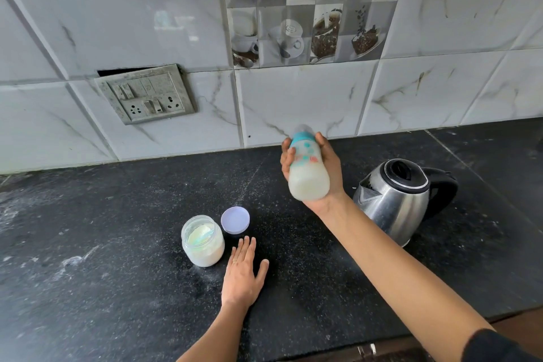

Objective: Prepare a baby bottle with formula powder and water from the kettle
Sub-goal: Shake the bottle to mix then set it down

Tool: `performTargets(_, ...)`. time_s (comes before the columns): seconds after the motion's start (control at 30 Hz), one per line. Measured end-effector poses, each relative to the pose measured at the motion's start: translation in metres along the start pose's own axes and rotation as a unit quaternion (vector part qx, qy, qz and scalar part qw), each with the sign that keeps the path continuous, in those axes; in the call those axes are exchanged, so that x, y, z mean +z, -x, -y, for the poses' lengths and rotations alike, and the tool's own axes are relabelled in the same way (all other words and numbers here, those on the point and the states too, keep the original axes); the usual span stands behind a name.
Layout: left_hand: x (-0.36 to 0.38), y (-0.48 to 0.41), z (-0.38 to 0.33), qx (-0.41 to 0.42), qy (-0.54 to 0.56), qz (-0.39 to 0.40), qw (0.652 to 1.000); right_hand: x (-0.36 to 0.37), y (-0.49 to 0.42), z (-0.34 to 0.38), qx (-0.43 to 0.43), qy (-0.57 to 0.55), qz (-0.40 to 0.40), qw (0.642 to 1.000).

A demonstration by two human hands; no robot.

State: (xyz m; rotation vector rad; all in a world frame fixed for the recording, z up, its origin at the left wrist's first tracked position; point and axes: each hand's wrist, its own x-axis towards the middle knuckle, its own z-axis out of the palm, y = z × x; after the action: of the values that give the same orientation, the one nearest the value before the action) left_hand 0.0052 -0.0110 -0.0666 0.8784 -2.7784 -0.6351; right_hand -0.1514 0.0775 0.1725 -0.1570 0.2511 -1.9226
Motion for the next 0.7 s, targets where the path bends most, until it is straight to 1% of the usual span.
performTargets(0.07,0.000,0.000,0.000,-0.002,-0.001,-0.001,1.000,-0.004,0.004,-0.005,0.022,0.083,0.016,0.996)
performTargets(0.1,0.000,-0.001,0.000,-0.001,-0.001,0.000,1.000,-0.004,0.005,-0.008,0.020,0.129,0.022,0.991)
performTargets(0.13,-0.001,-0.001,0.000,0.001,-0.001,-0.002,1.000,-0.003,0.005,-0.008,0.010,0.145,0.020,0.989)
performTargets(0.17,-0.001,-0.001,0.000,0.002,-0.001,-0.004,1.000,-0.002,0.003,-0.007,-0.001,0.126,0.010,0.992)
performTargets(0.23,-0.001,-0.001,0.000,0.003,0.000,-0.001,1.000,-0.005,-0.001,-0.002,-0.019,0.034,-0.020,0.999)
performTargets(0.27,-0.001,0.000,0.000,0.002,0.000,0.000,1.000,-0.005,-0.001,-0.001,-0.014,0.021,-0.016,1.000)
performTargets(0.3,-0.001,0.000,0.000,0.000,0.001,-0.001,1.000,-0.006,0.000,-0.003,-0.002,0.041,-0.002,0.999)
performTargets(0.33,-0.001,-0.001,0.000,-0.001,0.001,-0.002,1.000,-0.006,0.002,-0.006,0.001,0.088,0.012,0.996)
performTargets(0.37,-0.001,-0.001,0.000,-0.001,-0.001,-0.002,1.000,-0.004,0.005,-0.008,-0.002,0.135,0.023,0.991)
performTargets(0.4,-0.001,-0.001,0.000,0.001,-0.003,-0.002,1.000,-0.002,0.005,-0.008,-0.007,0.157,0.024,0.987)
performTargets(0.43,-0.001,-0.001,0.000,0.002,-0.005,-0.002,1.000,0.000,0.004,-0.007,-0.009,0.142,0.016,0.990)
performTargets(0.5,-0.002,0.000,-0.001,0.003,-0.006,-0.002,1.000,-0.001,0.001,0.000,-0.016,0.026,-0.014,0.999)
performTargets(0.53,-0.002,0.000,-0.001,0.002,-0.004,-0.002,1.000,-0.004,-0.001,0.002,-0.013,-0.009,-0.018,1.000)
performTargets(0.57,-0.002,0.000,-0.002,0.001,-0.001,-0.002,1.000,-0.007,-0.001,0.002,0.003,-0.012,-0.011,1.000)
performTargets(0.6,-0.003,0.000,-0.002,-0.001,0.000,-0.003,1.000,-0.009,0.001,-0.001,0.018,0.021,0.004,1.000)
performTargets(0.63,-0.003,0.000,-0.002,-0.001,-0.001,-0.003,1.000,-0.009,0.004,-0.004,0.025,0.079,0.025,0.996)
performTargets(0.67,-0.003,-0.001,-0.002,-0.001,-0.004,-0.002,1.000,-0.008,0.005,-0.007,0.022,0.136,0.041,0.990)
performTargets(0.7,-0.002,-0.001,-0.002,0.000,-0.006,-0.002,1.000,-0.005,0.006,-0.008,0.019,0.164,0.045,0.985)
